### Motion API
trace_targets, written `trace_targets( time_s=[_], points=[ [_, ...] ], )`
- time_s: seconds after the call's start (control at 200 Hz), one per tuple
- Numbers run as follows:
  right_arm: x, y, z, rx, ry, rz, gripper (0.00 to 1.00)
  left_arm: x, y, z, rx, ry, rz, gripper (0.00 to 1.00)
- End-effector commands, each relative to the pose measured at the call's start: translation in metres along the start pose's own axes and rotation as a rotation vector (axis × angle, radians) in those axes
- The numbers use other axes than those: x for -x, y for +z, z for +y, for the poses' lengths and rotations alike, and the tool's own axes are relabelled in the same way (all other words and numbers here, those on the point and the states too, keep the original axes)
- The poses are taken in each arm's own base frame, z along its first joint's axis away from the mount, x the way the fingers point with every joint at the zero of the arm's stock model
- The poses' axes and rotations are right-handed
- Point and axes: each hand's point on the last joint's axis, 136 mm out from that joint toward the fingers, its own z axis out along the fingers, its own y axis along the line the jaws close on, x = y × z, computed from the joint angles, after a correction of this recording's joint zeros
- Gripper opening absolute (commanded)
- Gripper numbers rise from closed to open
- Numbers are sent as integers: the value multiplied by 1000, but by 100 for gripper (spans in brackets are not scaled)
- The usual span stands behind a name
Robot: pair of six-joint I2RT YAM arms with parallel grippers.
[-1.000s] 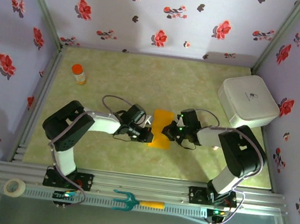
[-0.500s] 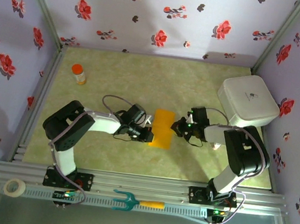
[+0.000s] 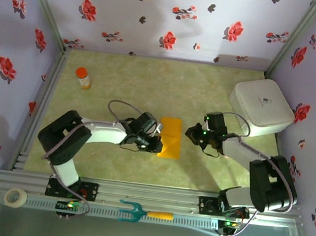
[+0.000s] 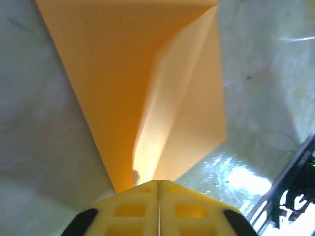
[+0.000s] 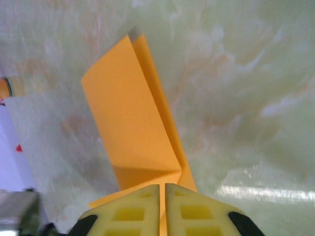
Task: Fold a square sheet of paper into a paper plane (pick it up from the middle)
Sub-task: Turn over the paper at the center of the table.
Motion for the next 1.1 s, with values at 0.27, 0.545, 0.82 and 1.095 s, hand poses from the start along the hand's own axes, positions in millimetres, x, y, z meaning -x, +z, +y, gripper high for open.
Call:
trace_targets(
  time_s=[0.27,0.545,0.82,1.095],
  points=[
    [-48,5,-11,-81,-2,20,26,49,-10,-13,-22,77,-11,11],
    [-55,10,-12,-100,0,37,27,50,-5,-21,-56,86,4,9],
    [-61,17,-13,-104,5,60,29,51,-5,-24,-58,96,15,8],
    [-65,18,-18,-139,5,77,30,37,22,0,-13,51,93,6]
  ],
)
